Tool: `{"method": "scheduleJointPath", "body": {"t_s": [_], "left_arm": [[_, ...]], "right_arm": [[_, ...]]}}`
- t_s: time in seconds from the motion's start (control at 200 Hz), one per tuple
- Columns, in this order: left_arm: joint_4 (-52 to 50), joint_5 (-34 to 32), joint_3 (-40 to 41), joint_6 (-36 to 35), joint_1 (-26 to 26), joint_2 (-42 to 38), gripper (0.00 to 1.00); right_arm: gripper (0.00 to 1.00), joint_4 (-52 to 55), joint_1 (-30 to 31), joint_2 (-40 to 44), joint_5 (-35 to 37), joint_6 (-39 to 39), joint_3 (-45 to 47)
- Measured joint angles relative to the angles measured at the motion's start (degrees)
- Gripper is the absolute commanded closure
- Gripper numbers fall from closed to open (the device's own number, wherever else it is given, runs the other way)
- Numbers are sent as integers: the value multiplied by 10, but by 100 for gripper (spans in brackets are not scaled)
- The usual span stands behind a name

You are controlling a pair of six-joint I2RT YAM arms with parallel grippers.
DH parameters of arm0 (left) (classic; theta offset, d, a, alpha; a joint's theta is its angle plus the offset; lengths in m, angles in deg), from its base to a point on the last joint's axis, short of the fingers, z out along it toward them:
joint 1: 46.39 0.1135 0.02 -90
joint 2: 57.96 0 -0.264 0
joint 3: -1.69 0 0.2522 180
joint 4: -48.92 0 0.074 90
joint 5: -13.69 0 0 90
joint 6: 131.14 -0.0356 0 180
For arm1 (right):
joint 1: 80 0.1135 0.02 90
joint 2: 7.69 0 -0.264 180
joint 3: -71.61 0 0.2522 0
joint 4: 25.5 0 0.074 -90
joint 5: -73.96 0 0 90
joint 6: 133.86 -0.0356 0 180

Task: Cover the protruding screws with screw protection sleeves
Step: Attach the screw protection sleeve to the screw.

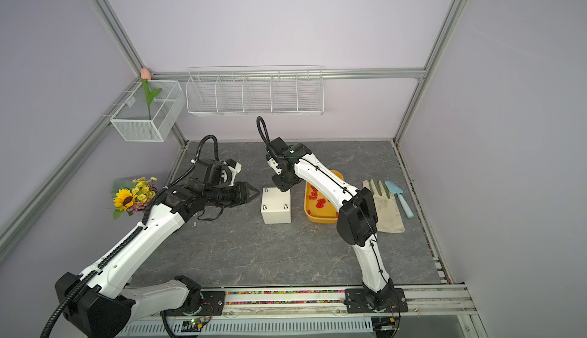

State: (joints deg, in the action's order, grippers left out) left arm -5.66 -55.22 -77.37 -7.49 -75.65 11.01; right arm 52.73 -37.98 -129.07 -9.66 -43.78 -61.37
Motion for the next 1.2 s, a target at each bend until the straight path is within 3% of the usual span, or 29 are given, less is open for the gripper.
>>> {"method": "scheduleJointPath", "body": {"t_s": [1.2], "left_arm": [[17,15,10,15,0,-1,47]], "right_arm": [[87,-57,-12,30,-22,-14,67]]}}
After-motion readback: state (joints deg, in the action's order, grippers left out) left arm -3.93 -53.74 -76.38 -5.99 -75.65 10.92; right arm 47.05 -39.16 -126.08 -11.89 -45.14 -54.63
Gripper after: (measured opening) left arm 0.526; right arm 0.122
